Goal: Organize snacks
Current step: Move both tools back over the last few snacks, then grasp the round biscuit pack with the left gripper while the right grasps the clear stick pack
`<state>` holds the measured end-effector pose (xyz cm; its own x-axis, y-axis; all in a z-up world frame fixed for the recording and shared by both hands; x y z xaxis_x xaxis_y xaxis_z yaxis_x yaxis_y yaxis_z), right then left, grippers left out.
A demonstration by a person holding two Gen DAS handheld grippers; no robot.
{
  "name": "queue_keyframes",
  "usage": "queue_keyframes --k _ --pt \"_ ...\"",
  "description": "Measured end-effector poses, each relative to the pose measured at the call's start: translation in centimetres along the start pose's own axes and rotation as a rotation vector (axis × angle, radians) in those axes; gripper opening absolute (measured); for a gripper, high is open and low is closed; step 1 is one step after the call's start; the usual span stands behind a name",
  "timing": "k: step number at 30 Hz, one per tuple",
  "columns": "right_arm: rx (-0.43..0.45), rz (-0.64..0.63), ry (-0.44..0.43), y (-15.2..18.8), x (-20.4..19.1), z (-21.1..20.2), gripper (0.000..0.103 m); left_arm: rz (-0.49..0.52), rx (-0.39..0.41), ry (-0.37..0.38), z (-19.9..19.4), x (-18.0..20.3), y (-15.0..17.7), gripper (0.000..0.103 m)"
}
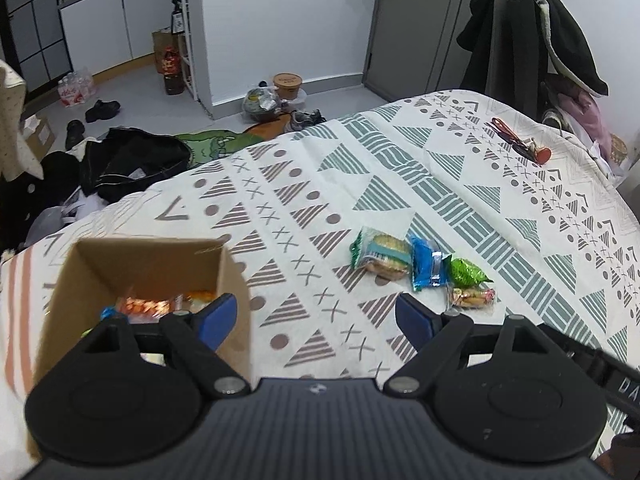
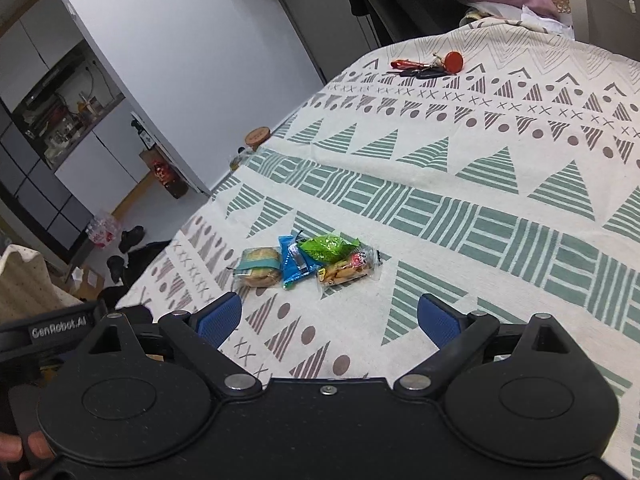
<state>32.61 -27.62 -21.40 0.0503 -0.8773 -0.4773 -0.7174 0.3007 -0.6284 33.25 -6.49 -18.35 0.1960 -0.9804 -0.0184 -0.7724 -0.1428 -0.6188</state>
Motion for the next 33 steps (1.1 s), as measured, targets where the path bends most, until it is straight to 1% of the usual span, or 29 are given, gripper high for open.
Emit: queue_keyframes --k 4,10,13,23,26,28,30,33 --pt "-0.015 -0.005 0.006 -0.3 0.1 1.4 0.094 -0.002 -0.007 0.011 1.6 0.8 -0.7 0.085" --pt "-0.031 -0.017 0.048 -1.2 0.6 4.2 0.094 -0.020 -0.027 0.021 4.4 1.6 -1.6 0.085" --pt "-0.033 -0.051 0.071 -1.3 0.7 5.5 0.093 -0.021 -0.037 0.023 5.6 2.1 -1.9 0.085" --pt "-0.073 -0.104 0.132 -1.2 1.4 9.5 0.093 0.016 -0.057 0.033 9.8 4.3 -2.7 0.085" --pt "-0.092 -0.118 0.151 -1.0 1.8 10.6 0.093 0.029 -0.076 0.038 11.2 4.9 -2.5 0.085" --pt "-0.115 -0.132 0.176 -0.6 2.3 11.3 0.092 0.038 -0.083 0.039 11.8 5.2 -2.5 0.085" --pt "-0.112 -0.165 0.196 -0.5 2.4 11.7 0.091 0.047 -0.085 0.033 12.4 5.4 -2.5 0.085" --pt "-0.107 -0.209 0.227 -0.5 2.5 12.0 0.083 0.050 -0.092 0.033 13.2 5.9 -2.4 0.085"
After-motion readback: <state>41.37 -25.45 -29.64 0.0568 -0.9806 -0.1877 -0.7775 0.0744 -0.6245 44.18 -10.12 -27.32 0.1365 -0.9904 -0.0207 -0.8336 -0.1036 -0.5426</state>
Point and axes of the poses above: each gripper's, at about its wrist camera, not at the fingertips, and z roughly the way its jaws point, x to its right, y to its underside, the point moved 9 cm from there along z, roughly the way its jaws point, and after that the axes turned 6 degrees about -y, right-handed, at the moved point
